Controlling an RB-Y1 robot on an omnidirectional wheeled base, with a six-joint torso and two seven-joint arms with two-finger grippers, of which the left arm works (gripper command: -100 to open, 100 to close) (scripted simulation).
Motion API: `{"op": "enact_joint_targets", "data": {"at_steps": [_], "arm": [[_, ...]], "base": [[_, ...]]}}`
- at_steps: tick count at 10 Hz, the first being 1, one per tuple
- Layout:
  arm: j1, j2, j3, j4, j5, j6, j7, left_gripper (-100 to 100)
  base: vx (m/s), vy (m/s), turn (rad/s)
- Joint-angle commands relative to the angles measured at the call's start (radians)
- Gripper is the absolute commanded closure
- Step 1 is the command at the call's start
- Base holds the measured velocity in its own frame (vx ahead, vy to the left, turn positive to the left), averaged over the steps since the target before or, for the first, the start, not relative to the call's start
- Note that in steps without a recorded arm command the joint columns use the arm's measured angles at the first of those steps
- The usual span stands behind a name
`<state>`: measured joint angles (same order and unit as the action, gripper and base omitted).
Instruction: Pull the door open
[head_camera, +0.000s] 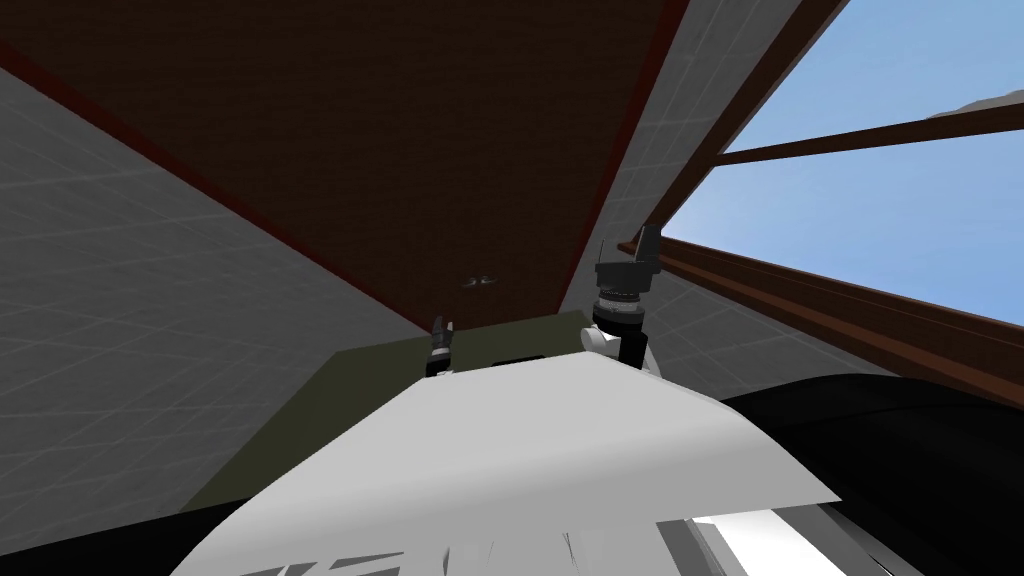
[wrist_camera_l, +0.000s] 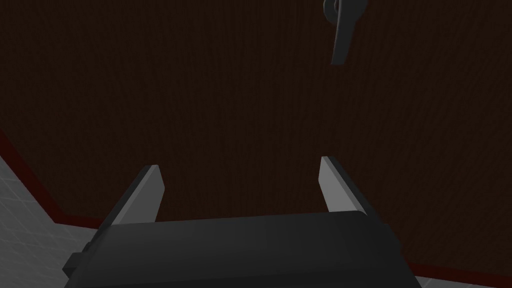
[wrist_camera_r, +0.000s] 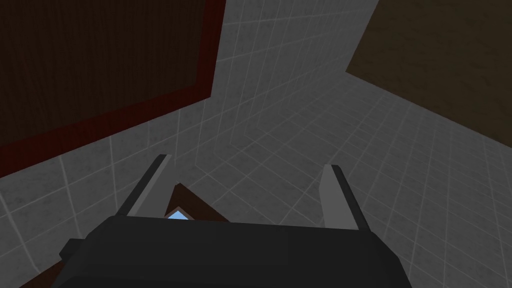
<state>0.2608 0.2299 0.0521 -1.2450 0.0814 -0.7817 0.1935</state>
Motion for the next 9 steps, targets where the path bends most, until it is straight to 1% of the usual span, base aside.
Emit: {"op": "enact_joint_targets", "data": {"at_steps": [1, 9], "arm": [[-0.013, 0.009, 0.002, 0.041, 0.002, -0.006, 0.007, -100], [-0.06, 0.045, 0.008, 0.227, 0.009, -0.046, 0.035, -100]], "base": [[0.128, -0.013, -0.068], [0.109, -0.015, -0.07]]}}
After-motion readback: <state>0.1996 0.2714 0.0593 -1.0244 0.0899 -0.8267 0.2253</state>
